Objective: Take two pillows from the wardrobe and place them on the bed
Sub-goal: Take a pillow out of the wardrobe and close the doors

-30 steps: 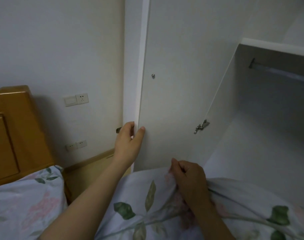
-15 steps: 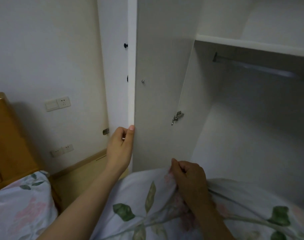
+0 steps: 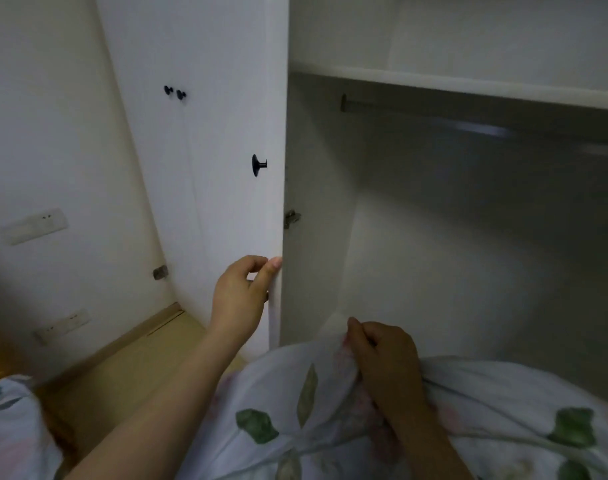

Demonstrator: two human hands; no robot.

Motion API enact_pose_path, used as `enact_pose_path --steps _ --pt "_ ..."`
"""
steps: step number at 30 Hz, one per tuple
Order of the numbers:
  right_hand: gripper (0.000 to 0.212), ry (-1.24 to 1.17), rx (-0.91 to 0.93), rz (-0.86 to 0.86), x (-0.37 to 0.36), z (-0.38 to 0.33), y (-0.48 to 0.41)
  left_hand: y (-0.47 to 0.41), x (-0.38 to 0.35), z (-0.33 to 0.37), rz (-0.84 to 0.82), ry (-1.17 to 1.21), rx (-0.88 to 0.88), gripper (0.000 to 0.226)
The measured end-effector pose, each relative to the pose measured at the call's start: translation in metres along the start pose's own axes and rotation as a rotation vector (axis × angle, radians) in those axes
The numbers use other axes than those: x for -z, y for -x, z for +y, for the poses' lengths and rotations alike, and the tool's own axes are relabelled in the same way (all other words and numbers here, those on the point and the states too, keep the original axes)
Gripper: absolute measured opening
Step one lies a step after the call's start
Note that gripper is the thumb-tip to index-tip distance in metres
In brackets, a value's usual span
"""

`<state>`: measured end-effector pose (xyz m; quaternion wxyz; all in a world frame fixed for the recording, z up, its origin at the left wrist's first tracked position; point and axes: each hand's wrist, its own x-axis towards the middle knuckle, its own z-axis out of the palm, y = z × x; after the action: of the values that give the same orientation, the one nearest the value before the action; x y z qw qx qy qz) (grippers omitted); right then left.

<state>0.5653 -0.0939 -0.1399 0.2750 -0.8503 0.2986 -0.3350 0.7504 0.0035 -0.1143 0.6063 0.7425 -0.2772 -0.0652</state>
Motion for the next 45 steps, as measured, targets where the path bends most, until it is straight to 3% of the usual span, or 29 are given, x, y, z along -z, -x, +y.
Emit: enact_pose_path --steps 10,15,20,29,45 --pt "0.051 0.072 -0.148 0.175 0.036 0.027 0.004 -0.01 -0.083 0.031 -0.215 -0.096 -0.059 0.069" --pt "0.055 0.07 -0.237 0.283 0.051 0.034 0.005 -0.023 -0.118 0.046 -0.347 -0.169 -0.124 0.067" --pt "0.055 0.086 -0.305 0.361 0.059 0.039 0.006 -0.033 -0.143 0.051 -0.533 -0.08 -0.107 0.067" --pt "0.053 0.075 -0.367 0.448 0.058 0.043 0.0 -0.042 -0.175 0.052 -0.702 -0.043 -0.127 0.071" --pt "0.052 0.082 -0.451 0.578 0.059 0.044 0.001 -0.077 -0.213 0.056 -0.79 0.107 0.037 0.074"
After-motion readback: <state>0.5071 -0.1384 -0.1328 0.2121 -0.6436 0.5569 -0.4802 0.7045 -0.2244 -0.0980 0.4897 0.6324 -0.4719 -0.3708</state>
